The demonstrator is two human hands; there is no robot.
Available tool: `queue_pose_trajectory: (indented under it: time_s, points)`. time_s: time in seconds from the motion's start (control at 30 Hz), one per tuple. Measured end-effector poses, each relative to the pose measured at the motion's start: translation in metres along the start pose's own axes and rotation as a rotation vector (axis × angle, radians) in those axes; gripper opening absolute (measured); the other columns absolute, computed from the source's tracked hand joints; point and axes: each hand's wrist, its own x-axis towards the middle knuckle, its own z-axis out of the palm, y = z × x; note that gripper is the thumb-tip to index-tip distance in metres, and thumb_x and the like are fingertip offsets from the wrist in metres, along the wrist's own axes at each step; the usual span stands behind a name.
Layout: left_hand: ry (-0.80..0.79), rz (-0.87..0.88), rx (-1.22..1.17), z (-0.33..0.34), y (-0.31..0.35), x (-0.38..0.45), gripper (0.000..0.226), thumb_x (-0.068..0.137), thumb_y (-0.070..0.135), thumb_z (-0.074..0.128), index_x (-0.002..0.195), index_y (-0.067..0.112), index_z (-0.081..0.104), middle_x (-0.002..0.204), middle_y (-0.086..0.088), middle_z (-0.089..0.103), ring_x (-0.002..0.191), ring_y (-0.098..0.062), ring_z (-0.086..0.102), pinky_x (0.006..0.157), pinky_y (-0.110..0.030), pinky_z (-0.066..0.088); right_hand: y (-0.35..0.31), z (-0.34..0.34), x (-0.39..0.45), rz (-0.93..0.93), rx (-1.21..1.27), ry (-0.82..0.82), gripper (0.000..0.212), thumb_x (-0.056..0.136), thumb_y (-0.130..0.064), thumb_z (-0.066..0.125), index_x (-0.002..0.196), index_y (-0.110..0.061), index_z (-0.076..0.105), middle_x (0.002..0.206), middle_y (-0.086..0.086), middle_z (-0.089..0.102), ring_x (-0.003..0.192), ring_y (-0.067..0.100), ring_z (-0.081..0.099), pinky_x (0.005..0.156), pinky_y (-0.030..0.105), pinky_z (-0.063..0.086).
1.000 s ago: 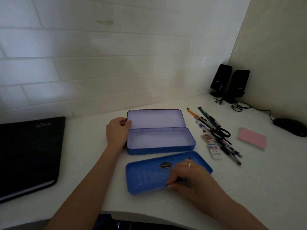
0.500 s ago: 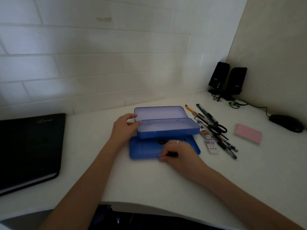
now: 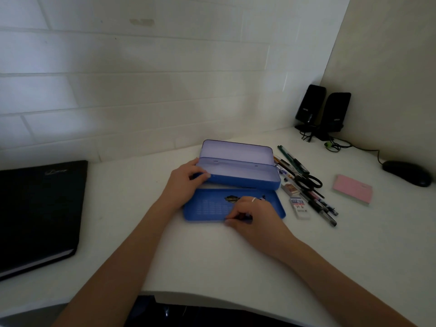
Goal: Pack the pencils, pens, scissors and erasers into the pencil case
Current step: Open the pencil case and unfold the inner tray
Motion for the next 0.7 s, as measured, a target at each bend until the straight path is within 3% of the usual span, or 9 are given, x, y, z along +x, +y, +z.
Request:
queue_pose_trajectory:
  time_s: [0.07,0.13,0.2,0.33,0.43,0.5,0.57,0.7]
  points:
    - [0.050,-0.033,-0.024,0.000,-0.001,0.001,0.007,0.082,0.016,0.068,0.082,0.010,0.069,0.095,0.019,0.056,0.086,0.006,0.050,0.073,-0.009,0.037,0.001,0.000,-0.002,0.005,-0.016,-0.008,0.003,0.081,-0.027,0.070,0.080,-0.026,0.071,0.083,-0.013,0.062,0.081,0.004,0.059,0.074,0.012,0.045]
    - [0.086,-0.047,0.014,0.001,-0.005,0.003,0.013,0.079,0.020,0.072,0.078,0.007,0.069,0.081,0.007,0.063,0.076,-0.005,0.056,0.066,-0.012,0.041,0.000,0.000,-0.002,0.002,-0.022,-0.010,0.003,0.082,-0.027,0.070,0.079,-0.026,0.071,0.082,-0.014,0.061,0.081,0.004,0.059,0.074,0.013,0.045]
    - [0.106,-0.058,0.036,0.001,-0.006,0.003,0.016,0.077,0.022,0.074,0.079,0.006,0.072,0.084,-0.005,0.069,0.079,-0.016,0.061,0.067,-0.017,0.043,0.000,0.000,-0.002,-0.002,-0.023,-0.011,0.003,0.082,-0.027,0.069,0.079,-0.026,0.071,0.082,-0.015,0.061,0.080,0.003,0.058,0.073,0.011,0.044]
    - [0.100,-0.058,0.067,0.000,-0.003,0.001,0.016,0.077,0.024,0.073,0.079,0.008,0.072,0.090,-0.007,0.069,0.084,-0.018,0.062,0.075,-0.028,0.047,-0.001,0.000,-0.001,-0.002,-0.030,-0.008,0.004,0.084,-0.024,0.067,0.084,-0.024,0.071,0.084,-0.015,0.060,0.081,0.003,0.057,0.075,0.012,0.044]
    - [0.101,-0.009,0.136,0.000,-0.003,-0.002,0.014,0.081,0.024,0.069,0.082,0.010,0.072,0.094,-0.007,0.068,0.077,-0.015,0.057,0.068,-0.019,0.039,0.001,0.000,0.003,-0.004,-0.074,0.002,0.013,0.089,-0.018,0.060,0.094,-0.020,0.071,0.090,-0.013,0.058,0.085,0.002,0.054,0.079,0.008,0.039]
    - [0.091,0.025,0.201,0.001,-0.003,-0.005,0.013,0.083,0.019,0.067,0.090,0.009,0.072,0.107,-0.007,0.063,0.086,-0.016,0.055,0.070,-0.014,0.032,0.003,-0.001,0.006,-0.012,-0.078,0.007,0.015,0.091,-0.016,0.057,0.098,-0.018,0.071,0.093,-0.012,0.059,0.088,0.003,0.053,0.081,0.007,0.037]
    - [0.072,0.044,0.227,0.003,-0.004,-0.007,0.020,0.083,0.015,0.066,0.102,0.009,0.069,0.121,-0.009,0.055,0.108,-0.020,0.052,0.081,-0.010,0.027,0.005,-0.002,0.006,-0.019,-0.083,-0.004,0.016,0.091,-0.016,0.057,0.099,-0.018,0.071,0.095,-0.010,0.061,0.090,0.004,0.054,0.083,0.011,0.039]
    - [0.057,0.059,0.259,0.002,-0.007,-0.008,0.031,0.086,0.017,0.063,0.116,0.013,0.062,0.134,-0.011,0.046,0.126,-0.024,0.042,0.097,-0.018,0.025,0.007,-0.008,0.004,-0.051,-0.156,0.136,0.021,0.090,-0.021,0.056,0.107,-0.021,0.068,0.104,-0.006,0.066,0.097,0.007,0.053,0.087,0.021,0.041]
